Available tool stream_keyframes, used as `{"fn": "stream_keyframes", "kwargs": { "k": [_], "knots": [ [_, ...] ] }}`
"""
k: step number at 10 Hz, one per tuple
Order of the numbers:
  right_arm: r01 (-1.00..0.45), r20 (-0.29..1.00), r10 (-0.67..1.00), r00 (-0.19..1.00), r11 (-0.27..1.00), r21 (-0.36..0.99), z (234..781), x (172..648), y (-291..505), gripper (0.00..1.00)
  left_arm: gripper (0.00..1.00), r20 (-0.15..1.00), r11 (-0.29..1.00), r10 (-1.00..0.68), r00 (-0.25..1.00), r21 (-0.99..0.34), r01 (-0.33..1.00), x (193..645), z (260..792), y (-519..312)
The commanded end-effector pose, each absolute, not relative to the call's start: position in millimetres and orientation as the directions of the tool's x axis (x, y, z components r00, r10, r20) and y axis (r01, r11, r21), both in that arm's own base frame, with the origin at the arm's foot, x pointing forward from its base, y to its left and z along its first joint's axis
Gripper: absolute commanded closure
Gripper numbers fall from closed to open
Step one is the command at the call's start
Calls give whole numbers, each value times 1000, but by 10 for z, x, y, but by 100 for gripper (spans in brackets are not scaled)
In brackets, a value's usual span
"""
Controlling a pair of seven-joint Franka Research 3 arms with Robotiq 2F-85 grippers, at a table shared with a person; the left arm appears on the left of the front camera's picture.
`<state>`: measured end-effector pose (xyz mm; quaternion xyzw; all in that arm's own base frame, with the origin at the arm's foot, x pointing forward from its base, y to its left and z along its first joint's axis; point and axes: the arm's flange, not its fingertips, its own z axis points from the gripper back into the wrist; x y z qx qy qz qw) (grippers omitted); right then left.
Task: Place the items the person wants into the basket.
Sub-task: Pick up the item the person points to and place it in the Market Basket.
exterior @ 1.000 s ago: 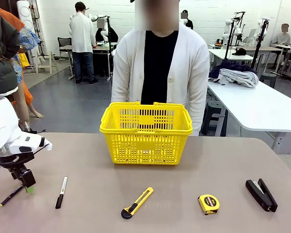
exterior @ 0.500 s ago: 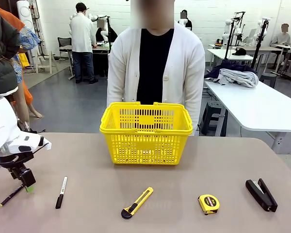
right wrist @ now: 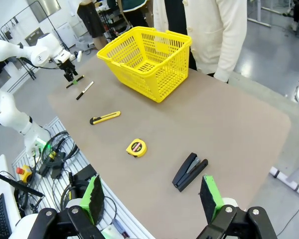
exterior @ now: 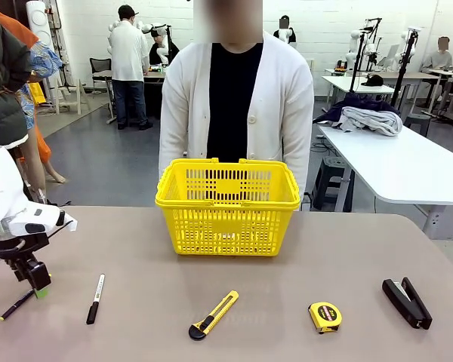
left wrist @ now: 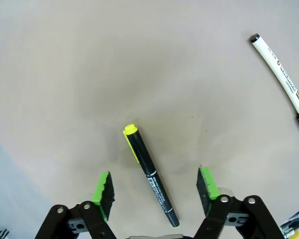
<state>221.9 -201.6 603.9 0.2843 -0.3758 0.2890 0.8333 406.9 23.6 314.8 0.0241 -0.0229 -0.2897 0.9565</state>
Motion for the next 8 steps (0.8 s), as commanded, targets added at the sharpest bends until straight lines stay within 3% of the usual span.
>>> {"fn": "stream_keyframes", "kwargs": {
  "k": [1,3,4,6,8],
  "knots": [
    [-710,804,263,534,656,256,6073,2231,-2024,0,100,24,828,-561,828,45,559,3567,3007,244],
    [-710,804,263,534,656,256,6073,2231,-2024,0,100,19,823,-568,823,41,567,3574,2983,262],
    [-710,804,263,534,656,256,6073,2231,-2024,0,82,18,820,-571,820,39,571,3573,2975,261],
    [-710,804,263,534,656,256,6073,2231,-2024,0,100,17,818,-575,818,37,574,3570,2967,263],
    [-710,804,263,534,656,256,6073,2231,-2024,0,100,18,815,-579,815,29,578,3567,2967,272]
  ]
}}
